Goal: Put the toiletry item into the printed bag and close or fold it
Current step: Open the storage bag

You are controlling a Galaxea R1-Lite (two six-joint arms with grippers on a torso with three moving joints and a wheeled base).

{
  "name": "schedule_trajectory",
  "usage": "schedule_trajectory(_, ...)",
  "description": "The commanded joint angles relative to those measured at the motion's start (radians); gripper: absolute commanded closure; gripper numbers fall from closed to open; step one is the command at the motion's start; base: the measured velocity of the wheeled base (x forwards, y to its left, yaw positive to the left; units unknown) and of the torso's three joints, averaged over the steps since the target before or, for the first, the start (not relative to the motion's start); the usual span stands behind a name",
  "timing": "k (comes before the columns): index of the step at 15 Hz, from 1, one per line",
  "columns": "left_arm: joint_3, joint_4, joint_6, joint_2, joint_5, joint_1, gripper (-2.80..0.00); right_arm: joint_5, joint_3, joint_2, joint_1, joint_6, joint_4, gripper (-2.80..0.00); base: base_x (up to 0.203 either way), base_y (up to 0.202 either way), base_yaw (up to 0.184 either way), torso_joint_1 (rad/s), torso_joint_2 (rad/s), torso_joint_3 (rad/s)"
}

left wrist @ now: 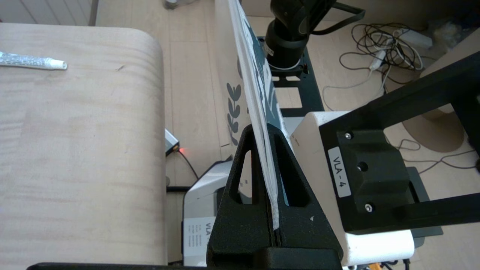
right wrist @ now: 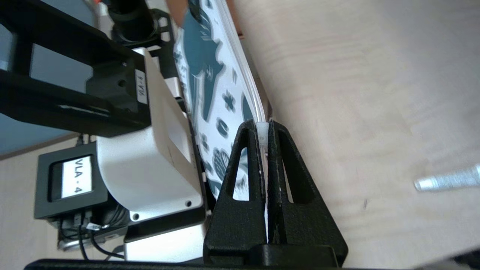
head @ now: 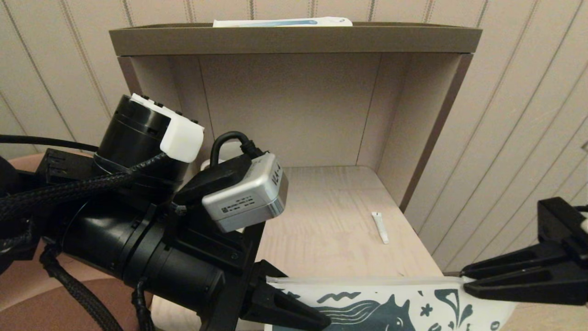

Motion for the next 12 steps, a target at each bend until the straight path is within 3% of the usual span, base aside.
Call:
schedule_trajectory(1, 0.000, 0.000, 0.003, -0.001, -0.005, 0.001, 0.00, 0.004, 0.028, -0.042, -0.031, -0.003, 0.001, 0.00, 0.000, 0.000, 0.000, 0.000, 0.00, 0.000)
schedule_trajectory(12, 0.000, 0.002, 0.003, 0.002, -0.005, 0.006, 0.00, 0.005, 0.076, -0.123, -0.159, -0.011, 0.006, 0.00, 0.000, 0.000, 0.000, 0.000, 0.00, 0.000)
